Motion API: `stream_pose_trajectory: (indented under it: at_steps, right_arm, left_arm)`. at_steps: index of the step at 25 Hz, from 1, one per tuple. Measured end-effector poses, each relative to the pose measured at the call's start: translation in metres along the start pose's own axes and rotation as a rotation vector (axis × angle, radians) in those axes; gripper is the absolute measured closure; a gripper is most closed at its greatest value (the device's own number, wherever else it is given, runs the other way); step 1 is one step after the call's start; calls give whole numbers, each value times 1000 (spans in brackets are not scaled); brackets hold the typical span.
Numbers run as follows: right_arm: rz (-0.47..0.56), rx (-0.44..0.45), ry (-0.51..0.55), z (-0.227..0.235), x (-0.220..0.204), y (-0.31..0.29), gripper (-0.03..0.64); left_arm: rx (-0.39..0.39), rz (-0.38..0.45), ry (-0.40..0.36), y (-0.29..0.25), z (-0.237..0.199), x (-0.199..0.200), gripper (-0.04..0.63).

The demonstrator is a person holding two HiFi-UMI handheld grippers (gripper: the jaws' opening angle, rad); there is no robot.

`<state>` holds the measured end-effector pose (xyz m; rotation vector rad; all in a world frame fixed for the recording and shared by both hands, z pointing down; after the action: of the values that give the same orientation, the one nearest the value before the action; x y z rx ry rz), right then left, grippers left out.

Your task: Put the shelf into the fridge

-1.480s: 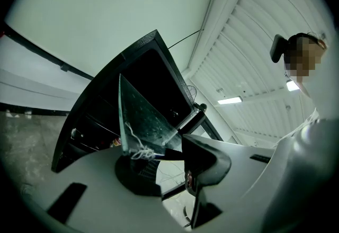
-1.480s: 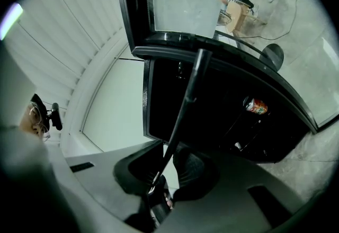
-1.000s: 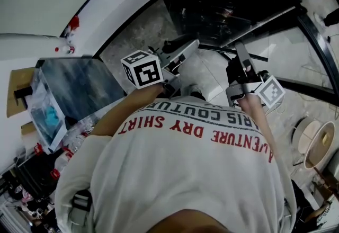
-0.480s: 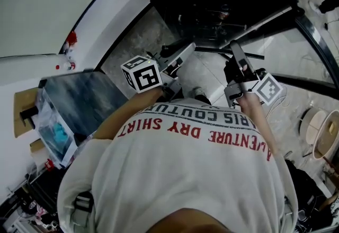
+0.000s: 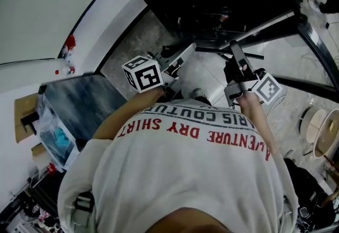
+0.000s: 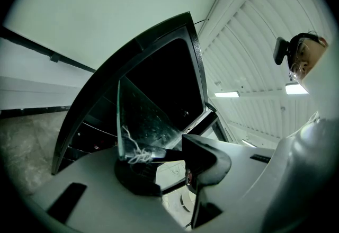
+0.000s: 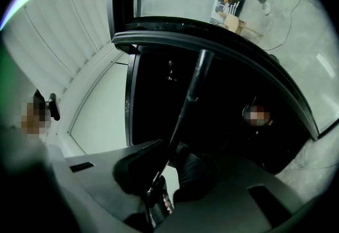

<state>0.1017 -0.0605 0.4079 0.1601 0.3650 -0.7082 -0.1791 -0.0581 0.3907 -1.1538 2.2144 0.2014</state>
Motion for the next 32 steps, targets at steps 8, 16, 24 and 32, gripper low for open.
stream_pose_trajectory:
  at_steps: [8, 16, 24, 32]
  right_arm:
    - [4, -20, -9, 13, 6, -11, 557]
    - [13, -17, 1, 14, 4, -6, 558]
    - [25, -27, 6, 17, 6, -12, 558]
    - [34, -43, 22, 19, 12, -19, 558]
  left_arm:
    - [7, -9, -6, -12, -12, 7, 456]
    - [5, -13, -24, -12, -11, 4, 454]
    - [-3, -17, -28, -16, -17, 10, 454]
    - [-12, -23, -23, -22, -21, 15, 454]
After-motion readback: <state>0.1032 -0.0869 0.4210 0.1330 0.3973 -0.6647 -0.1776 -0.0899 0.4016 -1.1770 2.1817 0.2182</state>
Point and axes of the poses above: the fingertips, and each gripper's own axes: y backward along the fingers, z to its right, x out of its top, the point moved 10 cm from there along y, backward along the fingers
